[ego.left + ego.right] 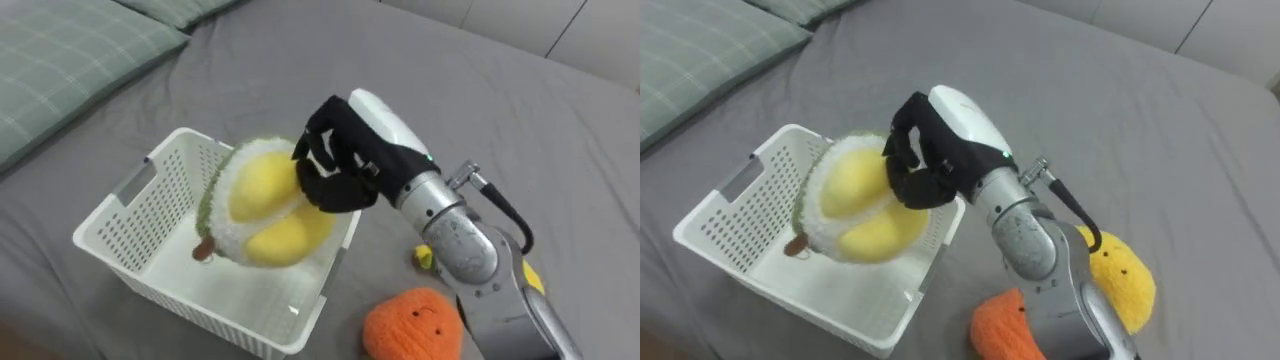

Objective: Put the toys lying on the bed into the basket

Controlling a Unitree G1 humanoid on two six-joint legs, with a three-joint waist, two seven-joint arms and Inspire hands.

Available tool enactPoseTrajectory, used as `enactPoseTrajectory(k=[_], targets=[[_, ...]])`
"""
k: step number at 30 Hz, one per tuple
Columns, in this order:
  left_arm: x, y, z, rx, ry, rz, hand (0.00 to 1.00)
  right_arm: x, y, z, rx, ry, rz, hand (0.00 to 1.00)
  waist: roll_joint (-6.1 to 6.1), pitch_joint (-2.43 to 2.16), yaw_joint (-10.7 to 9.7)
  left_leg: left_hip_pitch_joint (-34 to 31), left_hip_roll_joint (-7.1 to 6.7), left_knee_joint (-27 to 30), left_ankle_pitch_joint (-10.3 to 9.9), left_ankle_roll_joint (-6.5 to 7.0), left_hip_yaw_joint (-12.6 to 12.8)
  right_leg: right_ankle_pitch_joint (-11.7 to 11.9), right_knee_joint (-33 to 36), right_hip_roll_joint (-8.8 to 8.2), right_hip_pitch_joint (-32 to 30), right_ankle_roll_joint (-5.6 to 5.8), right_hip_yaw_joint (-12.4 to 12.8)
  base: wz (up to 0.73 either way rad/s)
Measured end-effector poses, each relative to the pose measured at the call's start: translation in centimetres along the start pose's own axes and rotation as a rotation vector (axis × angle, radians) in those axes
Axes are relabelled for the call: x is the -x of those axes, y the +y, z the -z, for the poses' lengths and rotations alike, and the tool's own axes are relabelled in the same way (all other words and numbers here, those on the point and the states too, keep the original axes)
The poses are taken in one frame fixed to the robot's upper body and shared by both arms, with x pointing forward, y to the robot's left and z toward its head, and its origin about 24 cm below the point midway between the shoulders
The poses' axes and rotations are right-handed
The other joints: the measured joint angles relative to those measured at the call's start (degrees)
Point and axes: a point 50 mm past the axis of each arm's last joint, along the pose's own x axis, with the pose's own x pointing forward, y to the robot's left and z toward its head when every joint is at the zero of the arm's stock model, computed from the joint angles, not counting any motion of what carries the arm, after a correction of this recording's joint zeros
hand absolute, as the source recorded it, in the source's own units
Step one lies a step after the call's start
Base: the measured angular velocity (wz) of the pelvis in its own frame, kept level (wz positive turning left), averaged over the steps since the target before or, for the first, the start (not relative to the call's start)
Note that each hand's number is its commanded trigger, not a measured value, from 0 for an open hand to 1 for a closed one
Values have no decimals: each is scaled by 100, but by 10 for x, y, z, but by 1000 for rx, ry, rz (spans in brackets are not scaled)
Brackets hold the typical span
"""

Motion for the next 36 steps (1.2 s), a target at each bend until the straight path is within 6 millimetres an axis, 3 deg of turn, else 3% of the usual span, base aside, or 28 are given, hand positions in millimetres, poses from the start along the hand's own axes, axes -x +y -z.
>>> enactPoseTrajectory(k=[2,4,8,17,25,29,31,36], targets=[[0,1,-5,-6,-18,-3,0,-1,5,-1,6,-3,-25,0,-13,-7,11,-47,-11,-6,25,0,-21,0,0,-9,-76,0,-10,11],[-1,2,-10,-11,-30,-5,0,-5,15,5,7,24,-70,0,-31,28,127,-71,-20,-27,36,2,-37,0,-4,-13,-83,0,-15,0],[-2,5,-14,-12,-35,-12,0,-7,20,15,22,83,-99,0,-130,32,213,-141,-33,-3,40,10,-70,0,-5,-27,-157,1,-61,4],[-2,6,-21,1,-57,-26,0,-9,20,24,24,122,-103,0,-115,45,210,-137,-56,2,53,33,-76,7,-5,-44,-145,13,-12,0],[0,0,-17,9,-47,-10,0,-6,3,33,12,156,-23,0,-52,85,4,-69,-60,-20,53,34,-67,10,-3,-46,-54,18,7,0],[1,0,-14,18,-42,-10,0,-2,-12,42,-5,184,42,0,-64,77,-140,-95,-56,-1,55,37,-69,11,-4,-46,-72,19,1,1],[1,3,-10,28,-34,-22,0,2,-25,48,-20,203,120,0,-56,65,-307,-91,-54,18,58,41,-54,11,-3,-47,-71,19,7,0],[2,5,7,48,15,-50,0,18,-49,70,1,273,264,0,-48,45,-561,-20,-51,23,60,43,6,13,-2,-50,-50,23,23,-6]])
